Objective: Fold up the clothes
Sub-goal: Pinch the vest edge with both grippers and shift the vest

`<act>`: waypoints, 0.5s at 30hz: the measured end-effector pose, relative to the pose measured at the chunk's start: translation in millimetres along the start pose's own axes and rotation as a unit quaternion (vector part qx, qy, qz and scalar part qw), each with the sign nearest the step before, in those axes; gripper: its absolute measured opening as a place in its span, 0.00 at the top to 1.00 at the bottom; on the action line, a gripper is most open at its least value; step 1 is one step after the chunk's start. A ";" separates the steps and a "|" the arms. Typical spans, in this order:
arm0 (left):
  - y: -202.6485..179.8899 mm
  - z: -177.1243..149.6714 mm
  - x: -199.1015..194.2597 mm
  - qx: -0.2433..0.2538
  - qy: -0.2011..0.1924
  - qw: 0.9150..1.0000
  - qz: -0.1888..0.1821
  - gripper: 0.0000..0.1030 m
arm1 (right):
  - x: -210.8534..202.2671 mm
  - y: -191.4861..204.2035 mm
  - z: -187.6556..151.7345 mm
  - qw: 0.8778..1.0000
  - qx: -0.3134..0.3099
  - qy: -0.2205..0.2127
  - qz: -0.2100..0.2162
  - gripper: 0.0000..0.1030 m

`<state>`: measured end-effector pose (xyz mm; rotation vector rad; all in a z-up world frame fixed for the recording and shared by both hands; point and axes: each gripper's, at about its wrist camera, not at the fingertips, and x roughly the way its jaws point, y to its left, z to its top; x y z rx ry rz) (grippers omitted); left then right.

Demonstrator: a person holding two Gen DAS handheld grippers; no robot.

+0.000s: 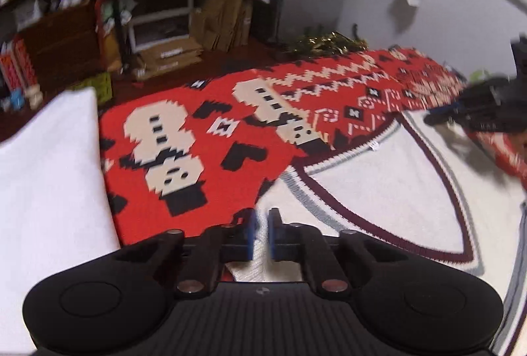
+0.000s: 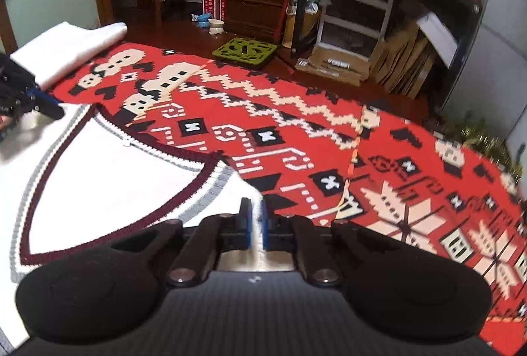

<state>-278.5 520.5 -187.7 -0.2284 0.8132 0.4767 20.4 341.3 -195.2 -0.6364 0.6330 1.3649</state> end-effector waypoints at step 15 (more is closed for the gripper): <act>3.5 33.9 13.9 0.007 -0.005 0.996 0.091 0.63 | 13.9 -11.0 33.8 0.997 0.044 0.000 -0.066 0.83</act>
